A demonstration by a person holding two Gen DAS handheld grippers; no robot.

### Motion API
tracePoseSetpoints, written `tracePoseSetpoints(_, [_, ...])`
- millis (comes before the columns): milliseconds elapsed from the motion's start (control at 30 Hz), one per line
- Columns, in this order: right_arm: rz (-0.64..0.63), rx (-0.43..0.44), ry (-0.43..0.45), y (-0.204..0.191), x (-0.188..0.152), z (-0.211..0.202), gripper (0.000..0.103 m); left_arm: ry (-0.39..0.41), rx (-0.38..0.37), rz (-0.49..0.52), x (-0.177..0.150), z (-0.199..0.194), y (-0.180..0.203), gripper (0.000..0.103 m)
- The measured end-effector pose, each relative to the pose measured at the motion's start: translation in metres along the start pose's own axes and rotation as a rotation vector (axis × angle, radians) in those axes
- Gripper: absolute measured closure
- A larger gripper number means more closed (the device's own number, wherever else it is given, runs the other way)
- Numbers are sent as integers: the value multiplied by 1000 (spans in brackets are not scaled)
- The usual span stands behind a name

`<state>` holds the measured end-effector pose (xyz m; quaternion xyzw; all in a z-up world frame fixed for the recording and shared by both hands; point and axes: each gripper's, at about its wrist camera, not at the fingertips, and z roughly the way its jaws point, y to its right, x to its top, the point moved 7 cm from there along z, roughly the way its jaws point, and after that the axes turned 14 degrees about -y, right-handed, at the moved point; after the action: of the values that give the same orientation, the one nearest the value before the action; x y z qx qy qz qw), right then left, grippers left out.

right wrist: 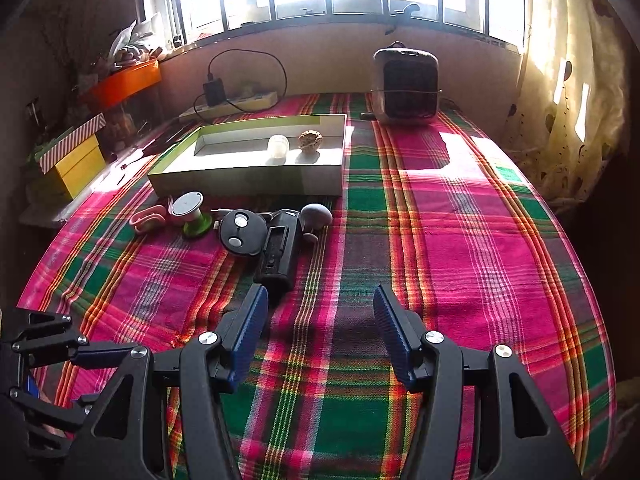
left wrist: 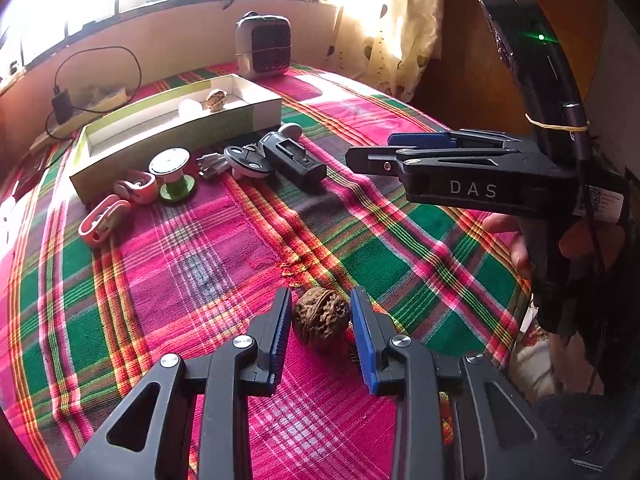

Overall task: Organize objects
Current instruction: 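Grasp the second walnut with the left tool while the right tool approaches the black device, then grasp the black handheld device with the right tool while the left tool holds the walnut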

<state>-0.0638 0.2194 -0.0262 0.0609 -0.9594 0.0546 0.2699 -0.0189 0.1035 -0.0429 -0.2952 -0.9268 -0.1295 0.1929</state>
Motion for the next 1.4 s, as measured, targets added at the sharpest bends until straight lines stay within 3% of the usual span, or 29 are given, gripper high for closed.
tracePoseSetpoints(367, [-5, 7, -21, -3, -2, 8, 47, 0, -19, -32, -4, 2, -6, 76])
tracePoseSetpoints(767, [-30, 16, -40, -12, 16, 21, 47, 16, 44, -136, 10, 5, -48, 76])
tracePoseSetpoints(1400, [-49, -4, -110, -21, 36, 53, 47, 38, 61, -202, 30, 11, -84, 76])
